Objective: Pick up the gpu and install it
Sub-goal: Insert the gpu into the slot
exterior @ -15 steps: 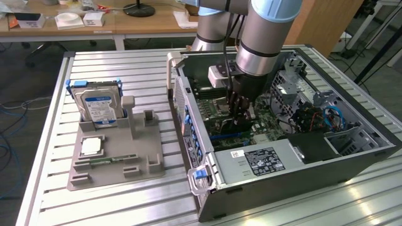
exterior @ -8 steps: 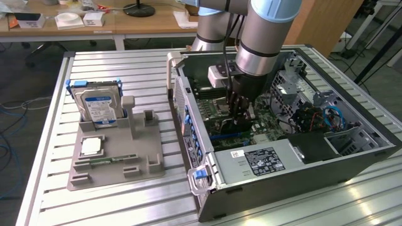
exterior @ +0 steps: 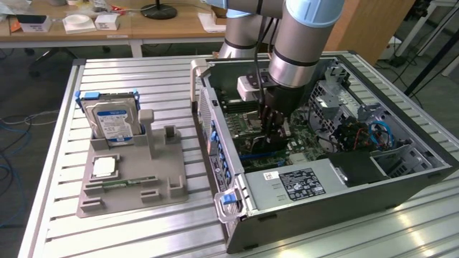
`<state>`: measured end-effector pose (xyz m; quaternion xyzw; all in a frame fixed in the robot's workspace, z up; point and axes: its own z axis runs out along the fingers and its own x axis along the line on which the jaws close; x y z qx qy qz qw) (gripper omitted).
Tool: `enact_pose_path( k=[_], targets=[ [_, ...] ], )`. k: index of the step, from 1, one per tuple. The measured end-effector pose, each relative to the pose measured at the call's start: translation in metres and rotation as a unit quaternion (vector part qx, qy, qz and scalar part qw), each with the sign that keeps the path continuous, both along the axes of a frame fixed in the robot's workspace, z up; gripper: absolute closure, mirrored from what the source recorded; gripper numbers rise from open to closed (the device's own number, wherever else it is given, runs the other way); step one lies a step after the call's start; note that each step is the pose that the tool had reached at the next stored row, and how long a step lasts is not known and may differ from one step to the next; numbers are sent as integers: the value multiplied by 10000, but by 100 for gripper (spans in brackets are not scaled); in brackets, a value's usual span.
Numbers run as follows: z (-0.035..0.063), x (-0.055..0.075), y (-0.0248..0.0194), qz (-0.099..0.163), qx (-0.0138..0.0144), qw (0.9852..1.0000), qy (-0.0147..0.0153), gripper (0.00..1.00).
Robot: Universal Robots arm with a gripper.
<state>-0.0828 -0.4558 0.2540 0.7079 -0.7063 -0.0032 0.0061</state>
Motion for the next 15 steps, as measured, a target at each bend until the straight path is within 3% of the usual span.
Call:
enact_pose_path(
  k=[15],
  targets=[
    [-23,-2,4,0,0,10000,0,74]
  ],
)
